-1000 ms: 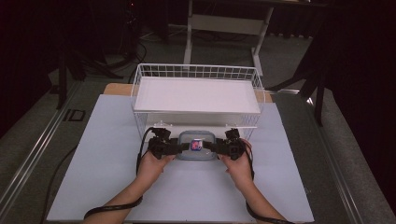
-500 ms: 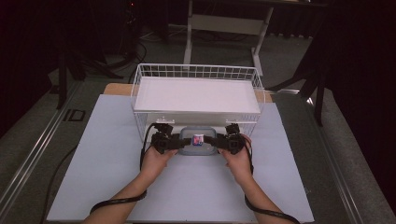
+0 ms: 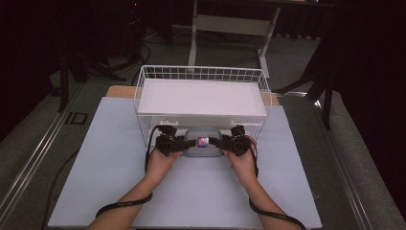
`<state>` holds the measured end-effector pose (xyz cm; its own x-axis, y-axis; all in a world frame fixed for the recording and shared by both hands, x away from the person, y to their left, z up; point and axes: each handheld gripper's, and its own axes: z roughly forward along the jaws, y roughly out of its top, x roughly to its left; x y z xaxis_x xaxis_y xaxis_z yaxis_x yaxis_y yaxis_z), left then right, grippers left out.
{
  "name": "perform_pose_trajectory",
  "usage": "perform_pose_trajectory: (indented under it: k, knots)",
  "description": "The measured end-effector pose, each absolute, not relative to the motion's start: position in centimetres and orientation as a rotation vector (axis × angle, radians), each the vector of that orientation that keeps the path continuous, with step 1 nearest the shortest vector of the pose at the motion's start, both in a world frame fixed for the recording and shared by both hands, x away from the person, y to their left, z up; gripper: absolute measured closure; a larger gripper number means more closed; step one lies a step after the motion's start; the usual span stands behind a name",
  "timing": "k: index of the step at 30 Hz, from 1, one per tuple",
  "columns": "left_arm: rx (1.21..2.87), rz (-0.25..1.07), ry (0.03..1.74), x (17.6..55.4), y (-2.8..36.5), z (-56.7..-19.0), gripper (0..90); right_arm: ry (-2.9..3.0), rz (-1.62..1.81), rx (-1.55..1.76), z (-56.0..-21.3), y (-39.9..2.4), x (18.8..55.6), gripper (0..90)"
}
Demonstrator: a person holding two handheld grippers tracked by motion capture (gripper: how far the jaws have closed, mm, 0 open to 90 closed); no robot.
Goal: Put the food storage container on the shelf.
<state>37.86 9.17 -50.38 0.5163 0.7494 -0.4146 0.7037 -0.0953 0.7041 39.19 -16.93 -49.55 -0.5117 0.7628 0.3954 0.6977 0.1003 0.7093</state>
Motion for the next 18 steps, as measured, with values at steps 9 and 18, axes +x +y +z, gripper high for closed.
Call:
perform_pose_trajectory:
  k: [9, 18]
  knots:
    - [1.796, 0.04, 1.181, 38.6, 9.5, -50.3, 45.6, 2.239, 1.451, 1.534, -49.9, -17.3, 39.4, 40.0]
    - [1.775, 0.087, 1.105, 39.1, 9.5, -50.9, 43.9, 2.191, 1.405, 1.485, -49.5, -16.8, 39.4, 42.9]
